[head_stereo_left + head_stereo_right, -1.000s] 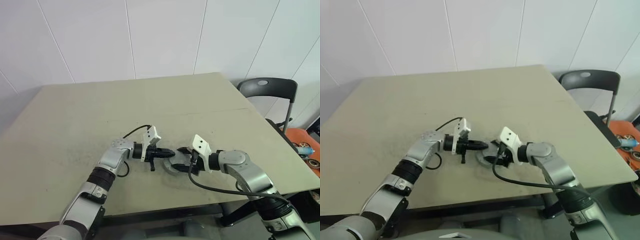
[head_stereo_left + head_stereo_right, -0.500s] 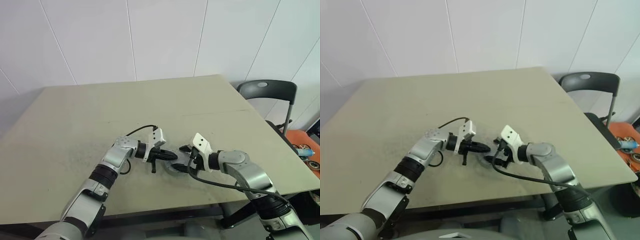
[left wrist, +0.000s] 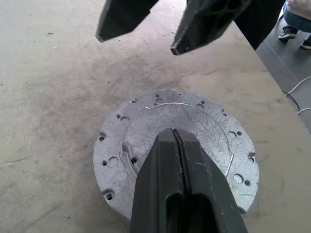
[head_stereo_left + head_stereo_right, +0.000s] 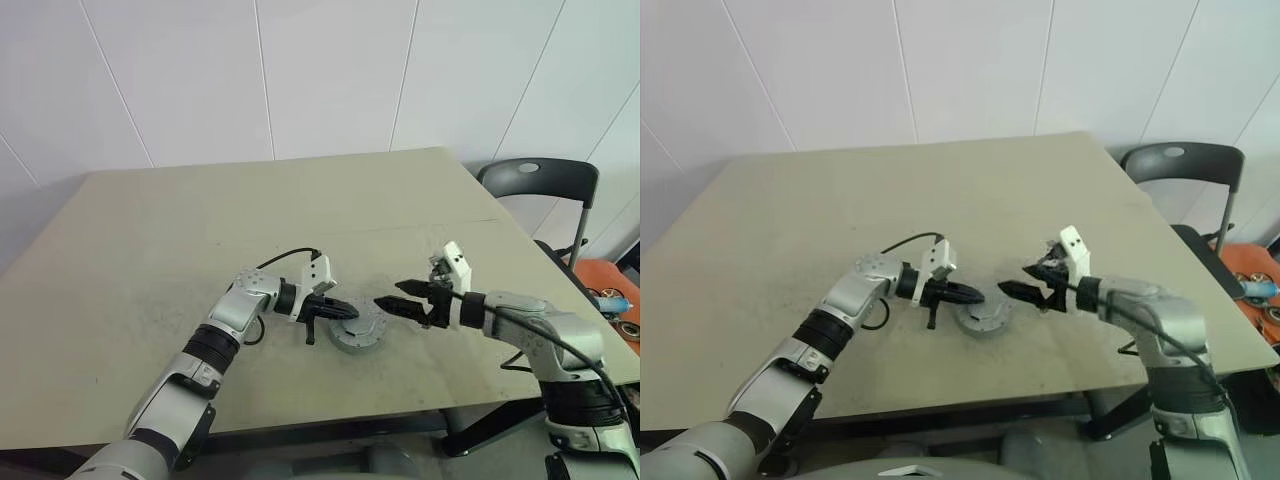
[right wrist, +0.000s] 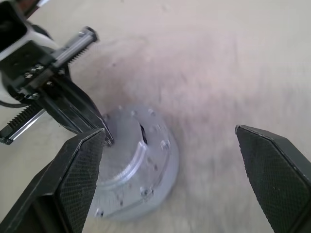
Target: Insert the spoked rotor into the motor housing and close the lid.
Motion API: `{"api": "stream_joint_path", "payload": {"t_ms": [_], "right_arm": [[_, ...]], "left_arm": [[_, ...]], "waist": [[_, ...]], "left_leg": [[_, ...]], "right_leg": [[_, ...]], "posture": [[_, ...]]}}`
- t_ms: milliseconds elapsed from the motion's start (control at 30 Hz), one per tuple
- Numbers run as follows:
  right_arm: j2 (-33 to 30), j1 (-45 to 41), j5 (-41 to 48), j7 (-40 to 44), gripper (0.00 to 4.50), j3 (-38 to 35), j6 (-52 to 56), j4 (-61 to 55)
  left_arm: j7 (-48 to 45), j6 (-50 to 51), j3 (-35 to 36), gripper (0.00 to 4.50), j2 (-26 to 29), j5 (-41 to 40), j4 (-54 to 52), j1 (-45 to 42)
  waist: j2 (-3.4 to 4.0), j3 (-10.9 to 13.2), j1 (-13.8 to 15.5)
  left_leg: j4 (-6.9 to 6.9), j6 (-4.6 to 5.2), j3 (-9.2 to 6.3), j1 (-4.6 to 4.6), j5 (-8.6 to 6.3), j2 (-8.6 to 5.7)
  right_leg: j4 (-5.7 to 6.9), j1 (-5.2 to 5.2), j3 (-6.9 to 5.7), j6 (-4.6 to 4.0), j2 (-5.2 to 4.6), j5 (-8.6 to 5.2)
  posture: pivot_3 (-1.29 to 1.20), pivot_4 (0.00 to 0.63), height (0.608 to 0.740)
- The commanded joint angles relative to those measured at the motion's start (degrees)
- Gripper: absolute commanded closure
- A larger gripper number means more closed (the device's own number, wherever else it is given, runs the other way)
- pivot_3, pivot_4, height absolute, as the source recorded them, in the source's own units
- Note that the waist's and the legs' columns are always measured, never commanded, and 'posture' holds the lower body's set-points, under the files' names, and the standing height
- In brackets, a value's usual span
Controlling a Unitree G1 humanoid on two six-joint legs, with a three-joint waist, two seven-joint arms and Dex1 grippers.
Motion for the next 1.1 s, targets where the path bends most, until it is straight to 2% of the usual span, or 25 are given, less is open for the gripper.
{"api": "stream_joint_path", "payload": {"t_ms": [33,300,500,733,900,1100], "right_arm": [[0.5,-1.5,4.2,-2.8,0.01,-3.4,10.9,0.8],[9.1,-5.1,6.8,-9.3,0.01,-9.0,25.9,3.7],[13.3,-5.2,8.0,-14.0,0.01,-9.2,26.6,4.3],[12.3,-0.8,10.7,-17.3,0.01,-5.3,26.6,5.2],[9.3,2.8,18.1,-18.0,0.01,-3.5,26.6,6.5],[15.9,-0.3,29.4,-29.7,0.01,-8.0,26.6,13.2]], "left_arm": [[-0.1,-0.1,-1.9,4.50,0.6,2.8,2.4,0.6],[-0.8,-1.7,-1.7,4.50,1.2,3.2,3.4,-0.5],[-1.4,-2.2,-2.0,4.50,1.7,3.5,3.1,-0.8],[-2.4,-3.1,-2.0,4.50,2.6,3.6,3.0,-1.1],[-2.9,-3.7,-2.0,4.50,2.9,3.8,3.3,-1.2],[-3.3,-4.7,-2.3,4.50,3.1,3.9,3.7,-1.4]], "waist": [[0.00,0.0,0.0],[0.12,0.0,-0.1],[0.14,0.0,-0.2],[0.13,0.0,-0.6],[-0.01,-0.2,-0.4],[-0.18,-0.3,-1.1]], "left_leg": [[0.00,0.00,0.00,-0.02,0.00,0.00],[-0.01,0.01,0.02,-0.05,-0.01,0.00],[-0.01,0.01,0.02,-0.14,-0.01,0.00],[-0.06,0.01,0.01,-0.06,-0.01,0.05],[-0.42,0.02,0.01,0.13,-0.01,0.06],[-0.94,0.06,-0.02,0.27,-0.04,0.32]], "right_leg": [[0.00,-0.01,0.00,0.01,0.00,0.00],[0.01,-0.07,0.00,0.14,0.02,0.07],[0.01,-0.16,0.00,0.17,0.00,0.09],[0.07,-0.14,-0.01,0.17,0.04,0.08],[0.03,-0.10,-0.01,0.35,0.02,-0.04],[-0.03,-0.20,-0.06,0.44,0.18,-0.16]], "posture": [[0.00,0.000,0.740],[0.00,0.000,0.740],[0.00,0.000,0.740],[0.00,0.000,0.740],[0.00,0.000,0.740],[0.00,0.000,0.740]]}}
